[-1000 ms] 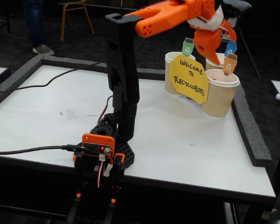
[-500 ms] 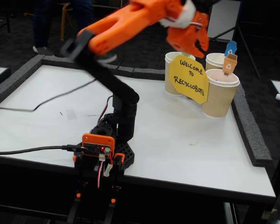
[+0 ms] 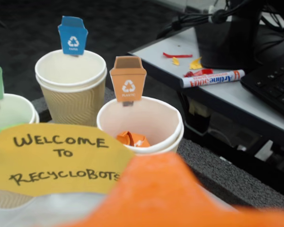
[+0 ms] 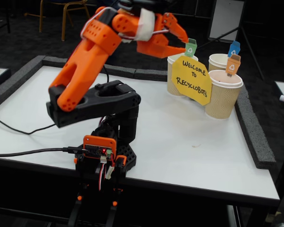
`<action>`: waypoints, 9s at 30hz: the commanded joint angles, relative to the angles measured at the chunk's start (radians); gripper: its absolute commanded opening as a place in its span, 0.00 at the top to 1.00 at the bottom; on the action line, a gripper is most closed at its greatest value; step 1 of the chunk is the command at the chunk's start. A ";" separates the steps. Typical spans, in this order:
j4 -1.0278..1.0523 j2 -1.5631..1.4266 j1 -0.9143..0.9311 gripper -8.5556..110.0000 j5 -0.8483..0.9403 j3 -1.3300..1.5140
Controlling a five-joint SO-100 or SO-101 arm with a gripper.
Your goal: Sort rubbish by color.
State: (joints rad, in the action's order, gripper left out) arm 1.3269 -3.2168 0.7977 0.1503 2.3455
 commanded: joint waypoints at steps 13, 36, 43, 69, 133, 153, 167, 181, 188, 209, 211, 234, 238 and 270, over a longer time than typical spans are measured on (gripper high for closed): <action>0.020 -0.009 -0.321 0.93 0.009 -0.009; 0.091 -0.009 -0.980 0.93 0.018 0.051; 0.095 -0.009 -1.200 0.93 0.018 0.051; 0.098 -0.008 -1.365 0.93 0.018 0.072; 0.077 0.018 -0.304 0.93 0.020 -0.160; -0.037 0.018 -0.672 0.93 0.020 0.186; -0.360 0.017 -0.730 0.92 0.020 0.627; -0.383 0.017 -0.769 0.93 0.009 0.710; -0.348 0.015 -0.750 0.93 0.009 0.703; -0.161 -0.071 -0.747 0.93 0.008 0.684; -0.133 -0.071 -0.749 0.93 0.008 0.680; -0.107 -0.071 -0.744 0.92 0.015 0.673; -0.107 -0.071 -0.746 0.93 0.015 0.673; -0.107 -0.071 -0.747 0.93 0.015 0.673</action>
State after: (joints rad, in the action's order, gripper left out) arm 1.2210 -3.2536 0.0460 0.1473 3.0956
